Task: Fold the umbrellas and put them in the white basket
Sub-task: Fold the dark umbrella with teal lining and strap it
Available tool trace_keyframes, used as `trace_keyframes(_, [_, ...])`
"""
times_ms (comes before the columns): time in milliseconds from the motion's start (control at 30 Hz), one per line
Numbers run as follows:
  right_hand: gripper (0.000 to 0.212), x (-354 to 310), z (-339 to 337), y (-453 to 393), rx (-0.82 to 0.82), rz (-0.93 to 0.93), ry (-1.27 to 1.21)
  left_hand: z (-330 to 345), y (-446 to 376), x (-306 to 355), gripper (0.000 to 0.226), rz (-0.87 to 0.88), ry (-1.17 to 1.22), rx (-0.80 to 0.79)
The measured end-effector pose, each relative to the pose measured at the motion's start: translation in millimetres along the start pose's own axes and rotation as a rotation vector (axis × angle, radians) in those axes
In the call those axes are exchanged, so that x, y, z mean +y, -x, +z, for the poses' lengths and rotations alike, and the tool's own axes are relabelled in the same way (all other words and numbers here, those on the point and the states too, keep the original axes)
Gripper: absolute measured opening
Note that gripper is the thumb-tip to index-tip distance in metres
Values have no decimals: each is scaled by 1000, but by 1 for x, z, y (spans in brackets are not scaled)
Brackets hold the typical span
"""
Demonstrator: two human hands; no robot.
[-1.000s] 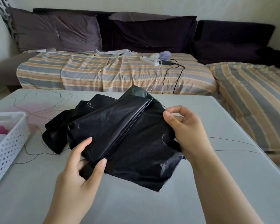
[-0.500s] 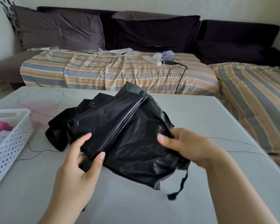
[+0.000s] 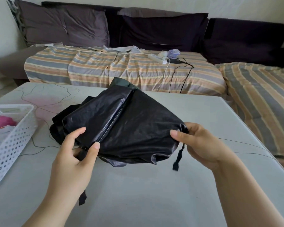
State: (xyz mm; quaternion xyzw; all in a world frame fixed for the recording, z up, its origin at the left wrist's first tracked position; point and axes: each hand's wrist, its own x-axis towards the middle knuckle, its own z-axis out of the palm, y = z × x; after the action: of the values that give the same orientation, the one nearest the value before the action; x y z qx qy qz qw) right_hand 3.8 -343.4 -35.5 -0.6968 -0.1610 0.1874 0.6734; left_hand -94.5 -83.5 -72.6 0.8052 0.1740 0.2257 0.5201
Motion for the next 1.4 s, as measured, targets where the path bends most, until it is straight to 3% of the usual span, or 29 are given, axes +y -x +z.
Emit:
trace_keyframes(133, [48, 1, 13, -6, 63, -14, -152, 4, 1, 1, 42, 18, 9, 1])
trace_keyframes(267, [40, -1, 18, -5, -19, 29, -56, 4, 0, -1, 42, 11, 13, 2])
trace_keyframes(400, [81, -2, 22, -1, -180, 79, 125, 3, -1, -1, 41, 15, 4, 5])
trace_keyframes(600, [42, -8, 31, 5, -210, -54, -48, 3, -1, 0, 43, 7, 9, -4])
trace_keyframes(767, [46, -5, 37, 5, -224, 29, -108, 3, -2, -3, 41, 1, 2, 7])
trace_keyframes(1000, [34, -7, 33, 7, -328, 177, -56, 1, -2, -4, 43, -10, -9, -7])
trace_keyframes(1133, [66, -8, 28, 8, -443, 110, 291, -1, -3, -2, 48, -20, -11, -8])
trace_keyframes(1233, [56, -7, 21, 8, -389, 111, 347, 0, -4, -1, 47, -26, -13, 0])
trace_keyframes(1300, [49, -7, 17, 11, -314, 103, 257, 0, -7, -2, 44, -47, 3, 30])
trace_keyframes(1400, [23, -8, 20, 10, -42, 29, 69, -5, -10, -2, 40, -65, 48, 129])
